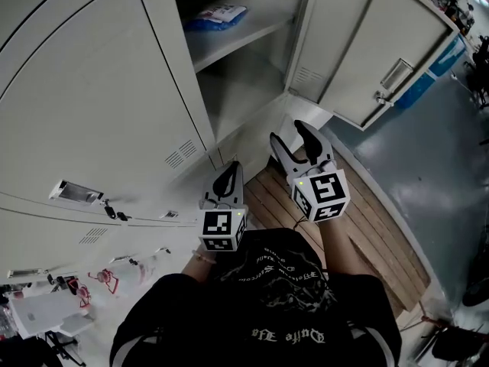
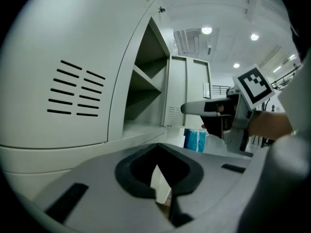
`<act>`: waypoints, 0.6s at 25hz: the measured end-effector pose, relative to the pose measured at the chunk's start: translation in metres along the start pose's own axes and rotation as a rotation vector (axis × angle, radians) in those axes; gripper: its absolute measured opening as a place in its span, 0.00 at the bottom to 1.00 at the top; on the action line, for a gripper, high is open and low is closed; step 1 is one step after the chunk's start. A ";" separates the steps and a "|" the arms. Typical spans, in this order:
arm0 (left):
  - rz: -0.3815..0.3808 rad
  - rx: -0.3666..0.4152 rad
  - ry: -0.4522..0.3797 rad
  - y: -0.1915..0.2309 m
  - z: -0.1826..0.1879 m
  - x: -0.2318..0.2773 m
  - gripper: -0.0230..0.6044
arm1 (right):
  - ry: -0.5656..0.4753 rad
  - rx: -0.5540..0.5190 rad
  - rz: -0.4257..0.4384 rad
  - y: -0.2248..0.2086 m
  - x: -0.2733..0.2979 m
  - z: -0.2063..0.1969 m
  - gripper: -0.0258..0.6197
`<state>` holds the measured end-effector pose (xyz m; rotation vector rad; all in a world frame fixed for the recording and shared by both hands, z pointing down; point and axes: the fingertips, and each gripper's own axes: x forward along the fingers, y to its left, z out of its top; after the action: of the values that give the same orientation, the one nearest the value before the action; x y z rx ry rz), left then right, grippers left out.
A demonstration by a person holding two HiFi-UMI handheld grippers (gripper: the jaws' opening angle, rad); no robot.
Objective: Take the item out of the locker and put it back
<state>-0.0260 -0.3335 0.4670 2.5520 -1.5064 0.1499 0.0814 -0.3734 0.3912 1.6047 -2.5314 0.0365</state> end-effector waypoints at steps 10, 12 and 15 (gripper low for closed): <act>-0.025 0.010 0.003 -0.016 -0.005 0.003 0.05 | 0.026 0.088 -0.063 0.002 -0.037 -0.050 0.42; -0.027 0.012 0.005 -0.019 -0.006 0.003 0.05 | 0.029 0.076 -0.069 0.003 -0.043 -0.056 0.42; -0.023 0.015 0.003 -0.021 -0.006 0.004 0.05 | 0.060 0.091 -0.071 0.003 -0.047 -0.070 0.42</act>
<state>-0.0057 -0.3258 0.4711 2.5782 -1.4801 0.1623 0.1058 -0.3229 0.4541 1.6989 -2.4590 0.1922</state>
